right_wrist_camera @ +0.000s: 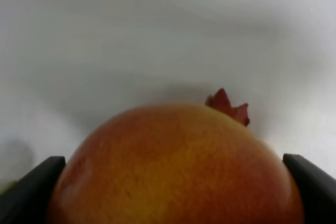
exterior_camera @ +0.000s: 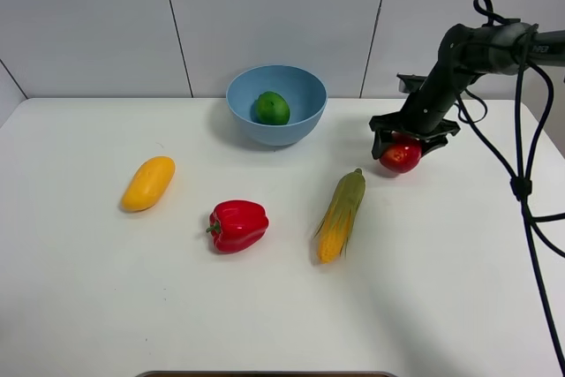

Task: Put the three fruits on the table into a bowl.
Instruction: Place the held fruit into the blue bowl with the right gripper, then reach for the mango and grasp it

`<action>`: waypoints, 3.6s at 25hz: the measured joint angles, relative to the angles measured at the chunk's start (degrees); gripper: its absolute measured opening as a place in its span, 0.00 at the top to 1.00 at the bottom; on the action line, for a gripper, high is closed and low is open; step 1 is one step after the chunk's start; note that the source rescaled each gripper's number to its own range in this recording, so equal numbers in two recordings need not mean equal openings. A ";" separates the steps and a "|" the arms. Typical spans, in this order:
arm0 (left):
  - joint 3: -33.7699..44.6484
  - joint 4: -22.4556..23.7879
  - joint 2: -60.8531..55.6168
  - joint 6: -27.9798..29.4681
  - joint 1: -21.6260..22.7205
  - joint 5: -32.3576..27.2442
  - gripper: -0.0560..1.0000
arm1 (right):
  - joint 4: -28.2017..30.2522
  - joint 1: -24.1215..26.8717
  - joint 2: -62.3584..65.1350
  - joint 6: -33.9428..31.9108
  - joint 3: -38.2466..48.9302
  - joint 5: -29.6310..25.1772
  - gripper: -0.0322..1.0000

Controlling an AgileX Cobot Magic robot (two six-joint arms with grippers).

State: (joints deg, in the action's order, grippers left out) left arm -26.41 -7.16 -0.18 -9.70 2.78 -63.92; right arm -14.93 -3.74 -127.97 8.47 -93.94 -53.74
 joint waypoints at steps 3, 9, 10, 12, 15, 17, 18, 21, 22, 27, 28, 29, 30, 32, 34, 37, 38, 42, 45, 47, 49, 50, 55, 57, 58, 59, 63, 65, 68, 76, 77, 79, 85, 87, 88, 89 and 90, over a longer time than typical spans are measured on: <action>0.00 0.00 0.00 0.00 0.00 0.00 0.00 | 0.00 0.00 2.05 0.02 -0.75 -1.72 0.61; 0.00 0.00 0.00 0.00 0.00 0.00 0.00 | -0.27 -0.37 5.76 0.02 -4.93 -4.63 0.61; 0.00 0.00 0.00 0.00 0.00 0.00 0.00 | -0.27 -0.78 6.20 0.02 -5.93 -4.93 0.61; 0.00 0.00 0.00 0.00 0.00 0.00 0.00 | -0.41 -1.82 6.65 0.02 -8.21 -6.04 0.61; 0.00 0.00 0.00 0.00 0.00 0.00 0.00 | -0.41 -4.07 6.67 0.02 -12.39 -6.72 0.61; 0.00 0.00 0.00 0.00 0.00 0.00 0.00 | -0.41 -6.01 6.67 0.02 -14.91 -6.72 0.61; 0.00 0.00 0.00 0.00 0.00 0.00 0.00 | -0.41 -6.88 6.67 -0.05 -16.41 -6.57 0.61; 0.00 0.00 0.00 0.00 0.00 0.00 0.00 | -0.61 -9.87 6.61 -0.63 -19.86 -4.99 0.61; 0.00 0.00 0.00 0.00 0.00 0.00 0.00 | -0.73 -10.63 6.45 -0.62 -20.85 -4.02 0.61; 0.00 0.00 0.00 0.00 0.00 0.00 0.00 | -1.67 -14.38 3.61 -0.64 -24.37 0.68 0.61; 0.00 0.00 0.00 0.00 0.00 0.00 0.00 | -1.81 -15.00 2.79 -0.64 -24.66 1.86 0.61; 0.00 0.00 0.00 0.00 0.00 0.00 0.00 | -1.95 -15.51 2.18 -0.64 -24.71 3.09 0.61; 0.00 0.00 0.00 0.00 0.00 0.00 0.00 | -1.95 -16.07 1.26 -0.64 -24.71 4.07 0.61; 0.00 0.00 0.00 0.00 0.00 0.00 0.00 | -2.03 -16.99 -0.32 -0.64 -24.71 6.25 0.61; 0.00 0.00 0.00 0.00 0.00 0.00 0.00 | -2.08 -17.62 -2.01 -0.64 -24.77 7.71 0.61; 0.00 0.00 0.00 0.00 0.00 0.00 0.00 | -2.21 -18.19 -3.85 -0.64 -24.77 8.75 0.61; 0.00 0.00 0.00 0.00 0.00 0.00 0.00 | -2.21 -18.19 -4.32 -0.64 -24.77 8.82 0.61; 0.00 0.00 0.00 0.00 0.00 0.00 0.00 | -1.72 -18.24 -4.98 -0.64 -24.77 8.87 0.61; 0.00 0.00 0.00 0.00 0.00 0.00 0.00 | -0.83 -18.24 -4.98 -0.64 -24.77 9.06 0.59; 0.00 0.00 0.00 0.00 0.00 0.00 0.00 | -0.28 -18.24 -4.98 -0.64 -24.81 9.06 0.52; 0.00 0.00 0.00 0.00 0.00 0.00 0.00 | -0.19 -18.24 -5.03 -0.64 -24.81 9.06 0.37; 0.00 0.00 0.00 0.00 0.00 0.00 0.00 | -0.14 -18.24 -5.03 -0.64 -24.81 9.06 0.25; 0.00 0.00 0.00 0.00 0.00 0.00 0.00 | -0.01 -18.24 -5.03 -0.64 -24.81 9.06 0.02; 0.00 0.00 0.00 0.00 0.00 0.00 0.00 | -0.45 -18.24 -5.03 -0.64 -24.81 8.98 0.01; 0.00 0.00 0.00 0.00 0.00 0.00 0.00 | -0.52 -18.24 -5.03 -0.64 -24.81 8.68 0.01; 0.00 0.00 0.00 0.00 0.00 0.00 0.00 | -0.56 -18.24 -4.90 -0.64 -24.81 8.32 0.00; 0.00 0.00 0.00 0.00 0.00 0.00 0.00 | 0.10 -18.24 -2.36 -0.64 -24.81 4.37 0.00; 0.00 0.00 0.00 0.00 0.00 0.00 0.00 | 1.56 -18.24 0.16 -0.64 -24.81 1.44 0.00; 0.00 0.00 0.00 0.00 0.00 0.00 0.00 | 3.97 -18.24 5.30 -1.17 -24.81 -3.95 0.00; 0.00 0.00 0.00 0.00 0.00 0.00 0.00 | 6.91 -18.24 18.79 -2.91 -24.81 -15.51 0.00; 0.00 0.00 0.00 0.00 0.00 0.00 0.00 | 7.30 -18.24 20.64 -3.16 -24.81 -15.49 0.00; 0.00 0.00 0.00 0.00 0.00 0.00 0.00 | 8.15 -18.24 24.15 -3.70 -24.81 -15.55 0.00; 0.00 0.00 0.00 0.00 0.00 0.00 0.00 | 12.86 -18.24 35.53 -6.12 -24.71 -15.52 0.00; 0.00 0.00 0.00 0.00 0.00 0.00 0.00 | 15.29 -18.24 39.40 -7.29 -23.11 -15.52 0.00; 0.00 0.00 0.00 0.00 0.00 0.00 0.00 | 16.40 -18.24 41.75 -7.74 -21.40 -15.52 0.00; 0.00 0.00 0.00 0.00 0.00 0.00 0.00 | 17.30 -18.24 44.20 -8.47 -19.15 -15.52 0.00; 0.00 0.00 0.00 0.00 0.00 0.00 0.00 | 18.25 -18.24 46.31 -8.87 -16.47 -15.52 0.00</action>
State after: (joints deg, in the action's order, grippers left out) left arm -26.41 -7.16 -0.18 -9.70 2.78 -63.92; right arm 3.32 -21.99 -81.66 -0.40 -110.40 -69.26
